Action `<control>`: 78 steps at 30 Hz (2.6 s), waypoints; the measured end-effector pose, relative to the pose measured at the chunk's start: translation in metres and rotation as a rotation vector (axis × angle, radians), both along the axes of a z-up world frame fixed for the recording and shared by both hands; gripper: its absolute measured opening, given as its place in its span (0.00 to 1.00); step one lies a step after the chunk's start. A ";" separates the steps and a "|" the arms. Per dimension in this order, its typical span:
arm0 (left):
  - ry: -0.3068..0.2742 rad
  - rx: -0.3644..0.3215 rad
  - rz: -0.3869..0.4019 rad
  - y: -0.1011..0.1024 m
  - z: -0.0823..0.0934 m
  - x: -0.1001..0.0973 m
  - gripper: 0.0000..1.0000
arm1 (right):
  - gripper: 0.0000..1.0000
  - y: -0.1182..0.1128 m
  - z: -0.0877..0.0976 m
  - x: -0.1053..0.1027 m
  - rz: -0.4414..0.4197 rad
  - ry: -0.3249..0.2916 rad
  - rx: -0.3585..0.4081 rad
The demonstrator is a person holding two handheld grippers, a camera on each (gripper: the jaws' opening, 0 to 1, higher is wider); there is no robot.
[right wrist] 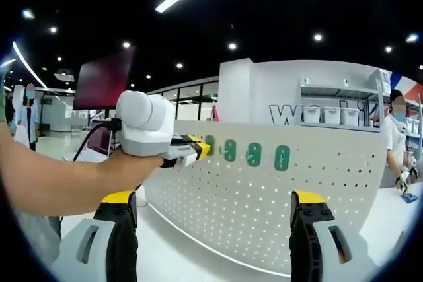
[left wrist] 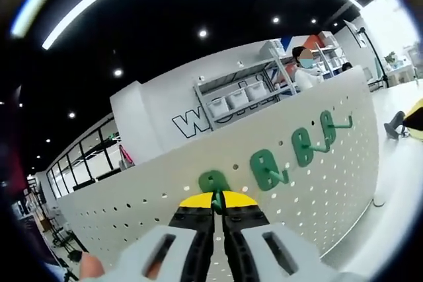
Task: Insert the hook assembly into the mounting plate slot until the hook locks in place.
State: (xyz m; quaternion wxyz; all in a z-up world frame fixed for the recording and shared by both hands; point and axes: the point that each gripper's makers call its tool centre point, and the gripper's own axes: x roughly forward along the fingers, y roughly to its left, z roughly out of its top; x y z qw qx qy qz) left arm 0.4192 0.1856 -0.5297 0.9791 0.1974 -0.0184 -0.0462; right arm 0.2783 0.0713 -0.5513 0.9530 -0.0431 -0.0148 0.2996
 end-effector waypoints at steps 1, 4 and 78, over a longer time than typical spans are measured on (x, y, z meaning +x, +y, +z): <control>-0.002 0.029 0.002 0.000 0.000 0.000 0.02 | 0.99 0.000 0.000 0.000 0.000 -0.001 -0.001; -0.001 -0.026 -0.003 0.001 0.000 0.000 0.02 | 0.99 0.000 0.000 0.001 0.000 0.001 0.000; -0.018 -0.091 -0.024 0.002 0.002 0.000 0.02 | 0.98 0.001 -0.009 0.002 0.000 0.020 -0.024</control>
